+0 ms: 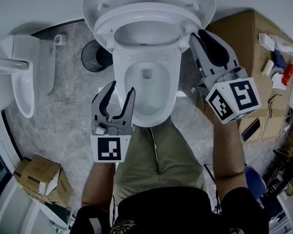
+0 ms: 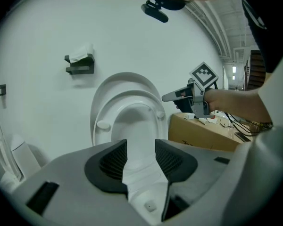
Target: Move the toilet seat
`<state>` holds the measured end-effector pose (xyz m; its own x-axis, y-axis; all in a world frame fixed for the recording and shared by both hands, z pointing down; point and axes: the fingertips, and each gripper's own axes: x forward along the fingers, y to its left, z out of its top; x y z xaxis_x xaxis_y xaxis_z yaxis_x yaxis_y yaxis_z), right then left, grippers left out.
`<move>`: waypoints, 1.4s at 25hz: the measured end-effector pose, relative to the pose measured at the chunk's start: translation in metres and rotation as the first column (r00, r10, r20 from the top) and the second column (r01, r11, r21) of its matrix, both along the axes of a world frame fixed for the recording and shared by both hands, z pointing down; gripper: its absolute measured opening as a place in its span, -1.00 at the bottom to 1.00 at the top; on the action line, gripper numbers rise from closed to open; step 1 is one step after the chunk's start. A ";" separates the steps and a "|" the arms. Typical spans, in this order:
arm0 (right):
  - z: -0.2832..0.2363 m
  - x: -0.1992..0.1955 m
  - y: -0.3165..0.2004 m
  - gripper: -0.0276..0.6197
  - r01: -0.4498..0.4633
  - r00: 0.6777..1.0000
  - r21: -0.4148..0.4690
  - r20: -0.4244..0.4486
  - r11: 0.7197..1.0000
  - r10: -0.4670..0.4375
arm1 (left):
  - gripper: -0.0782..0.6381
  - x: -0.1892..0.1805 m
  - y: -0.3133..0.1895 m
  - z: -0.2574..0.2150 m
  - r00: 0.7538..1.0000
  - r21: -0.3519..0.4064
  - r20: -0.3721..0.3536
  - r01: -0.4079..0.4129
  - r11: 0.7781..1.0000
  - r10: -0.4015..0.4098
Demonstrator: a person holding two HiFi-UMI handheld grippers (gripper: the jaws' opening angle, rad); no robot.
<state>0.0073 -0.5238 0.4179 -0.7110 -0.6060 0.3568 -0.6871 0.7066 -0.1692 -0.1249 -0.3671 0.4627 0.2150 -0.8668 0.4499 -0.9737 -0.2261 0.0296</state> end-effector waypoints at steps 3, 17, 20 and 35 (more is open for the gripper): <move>-0.009 0.011 0.024 -0.62 -0.014 0.999 0.041 -0.032 0.999 0.016 | -0.24 0.000 0.004 -0.016 1.000 0.040 0.011 -0.009 0.999 0.009; -0.074 0.044 0.133 -0.82 -0.143 0.988 0.170 -0.034 0.975 0.151 | -0.67 -0.003 0.040 -0.109 0.993 0.197 0.112 -0.060 0.979 0.039; -0.084 0.046 0.148 -0.82 -0.145 0.986 0.184 -0.056 0.972 0.157 | -0.70 -0.002 0.046 -0.122 0.993 0.211 0.112 -0.065 0.975 0.042; -0.137 0.029 0.200 -0.82 -0.127 0.984 0.193 -0.097 0.973 0.148 | -0.71 -0.004 0.064 -0.189 0.991 0.265 0.110 -0.100 0.959 0.072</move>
<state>0.0365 -0.3236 0.2806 -0.5791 -0.7579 0.3004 -0.7868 0.6160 0.0373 -0.1288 -0.3028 0.2733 0.2605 -0.9389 0.2251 -0.9452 -0.2955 -0.1390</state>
